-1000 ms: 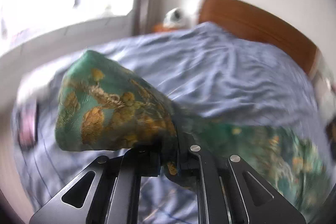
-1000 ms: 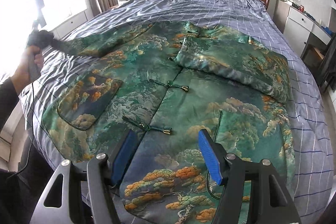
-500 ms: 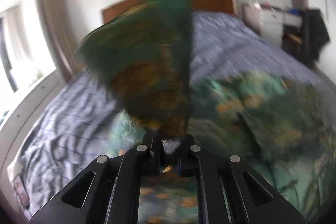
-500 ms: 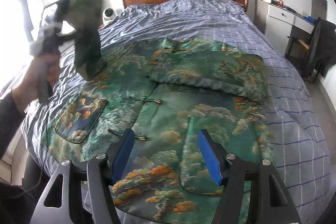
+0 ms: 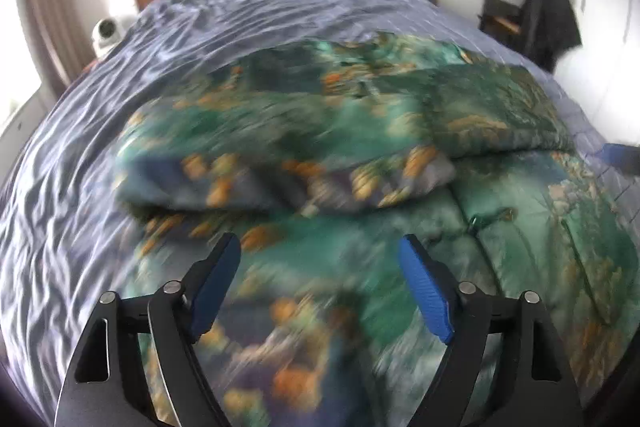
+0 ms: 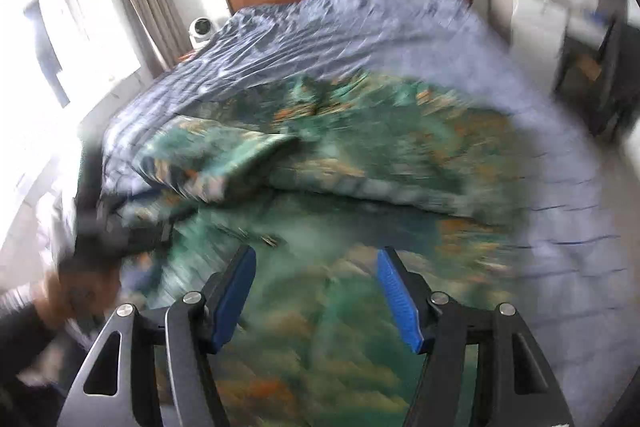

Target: Fold large clothes

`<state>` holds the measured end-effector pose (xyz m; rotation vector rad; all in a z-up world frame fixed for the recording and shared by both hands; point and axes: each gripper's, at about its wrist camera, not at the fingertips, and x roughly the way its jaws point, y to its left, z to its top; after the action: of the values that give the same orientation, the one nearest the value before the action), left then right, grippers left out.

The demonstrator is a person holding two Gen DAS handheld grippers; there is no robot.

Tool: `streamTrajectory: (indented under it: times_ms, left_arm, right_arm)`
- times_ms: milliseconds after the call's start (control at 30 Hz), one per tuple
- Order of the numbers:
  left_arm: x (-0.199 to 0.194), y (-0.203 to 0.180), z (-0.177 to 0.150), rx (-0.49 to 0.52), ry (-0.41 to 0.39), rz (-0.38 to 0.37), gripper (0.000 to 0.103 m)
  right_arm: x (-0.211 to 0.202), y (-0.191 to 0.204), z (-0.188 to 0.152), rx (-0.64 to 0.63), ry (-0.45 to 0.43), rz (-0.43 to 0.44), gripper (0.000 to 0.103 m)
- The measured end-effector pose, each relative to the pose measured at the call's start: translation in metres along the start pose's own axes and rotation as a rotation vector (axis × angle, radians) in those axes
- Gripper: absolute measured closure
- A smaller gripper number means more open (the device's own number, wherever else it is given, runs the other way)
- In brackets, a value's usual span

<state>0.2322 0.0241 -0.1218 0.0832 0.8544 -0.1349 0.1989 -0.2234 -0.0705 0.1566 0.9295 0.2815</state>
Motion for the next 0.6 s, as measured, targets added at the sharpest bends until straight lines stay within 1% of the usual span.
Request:
streamTrajectory:
  times_ms: [33,67,133,200,333,400,433,467,500,567,600]
  left_arm:
    - [-0.004,0.005,-0.006,-0.026,-0.004,0.001,0.019]
    - [-0.010,0.012,-0.009,-0.054,-0.006,0.004,0.019]
    - [-0.019,0.027,-0.020,-0.117,-0.011,0.008,0.019]
    - [-0.023,0.037,-0.028,-0.162,-0.013,0.011,0.019]
    - [-0.022,0.051,-0.041,-0.215,0.002,0.020,0.019]
    - [-0.024,0.054,-0.045,-0.220,0.004,0.027,0.019]
    - [-0.027,0.055,-0.046,-0.224,-0.002,0.025,0.019]
    - [-0.028,0.057,-0.046,-0.229,-0.009,0.022,0.019]
    - [-0.030,0.057,-0.045,-0.234,-0.018,0.018,0.019]
    - [-0.032,0.060,-0.044,-0.247,-0.028,0.005,0.019]
    - [-0.032,0.059,-0.042,-0.254,-0.032,-0.005,0.019]
  right_arm:
    - [0.013,-0.002,0.008,0.045,0.020,0.054,0.039]
    - [0.035,-0.006,0.019,0.113,0.060,0.133,0.039]
    - [0.074,-0.008,0.033,0.218,0.124,0.235,0.039]
    - [0.115,-0.007,0.043,0.309,0.172,0.296,0.039]
    - [0.166,0.013,0.046,0.402,0.249,0.366,0.039]
    - [0.173,0.027,0.046,0.386,0.278,0.343,0.080]
    - [0.170,0.038,0.051,0.329,0.282,0.300,0.088]
    - [0.160,0.049,0.059,0.262,0.252,0.266,0.088]
    - [0.147,0.058,0.070,0.197,0.204,0.250,0.088]
    - [0.124,0.067,0.095,0.088,0.114,0.203,0.088]
    - [0.116,0.067,0.110,0.055,0.077,0.183,0.088]
